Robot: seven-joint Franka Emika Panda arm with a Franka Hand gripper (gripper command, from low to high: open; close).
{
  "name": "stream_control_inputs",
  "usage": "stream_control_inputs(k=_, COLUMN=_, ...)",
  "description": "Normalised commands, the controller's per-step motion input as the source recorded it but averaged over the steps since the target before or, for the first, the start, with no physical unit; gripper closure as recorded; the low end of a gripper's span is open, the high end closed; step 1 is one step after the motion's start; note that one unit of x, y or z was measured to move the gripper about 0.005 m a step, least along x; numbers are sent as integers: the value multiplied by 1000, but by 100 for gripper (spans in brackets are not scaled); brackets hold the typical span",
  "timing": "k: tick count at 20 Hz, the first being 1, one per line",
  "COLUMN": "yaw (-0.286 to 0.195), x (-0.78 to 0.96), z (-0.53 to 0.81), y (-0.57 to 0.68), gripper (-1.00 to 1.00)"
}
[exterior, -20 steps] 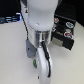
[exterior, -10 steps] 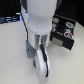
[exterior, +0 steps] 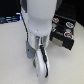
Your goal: Open the kcup holder, insert the kcup into the holder, and close the kcup holder
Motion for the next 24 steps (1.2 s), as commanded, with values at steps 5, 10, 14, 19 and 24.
stream_control_inputs(k=5, yaw=1, x=37, z=99, y=59, gripper=100)
stream_control_inputs(k=10, yaw=-6, x=38, z=98, y=68, gripper=100)
stream_control_inputs(k=14, yaw=14, x=45, z=110, y=86, gripper=100)
stream_control_inputs(k=19, yaw=-10, x=56, z=226, y=125, gripper=100)
stream_control_inputs(k=24, yaw=14, x=21, z=680, y=366, gripper=100)
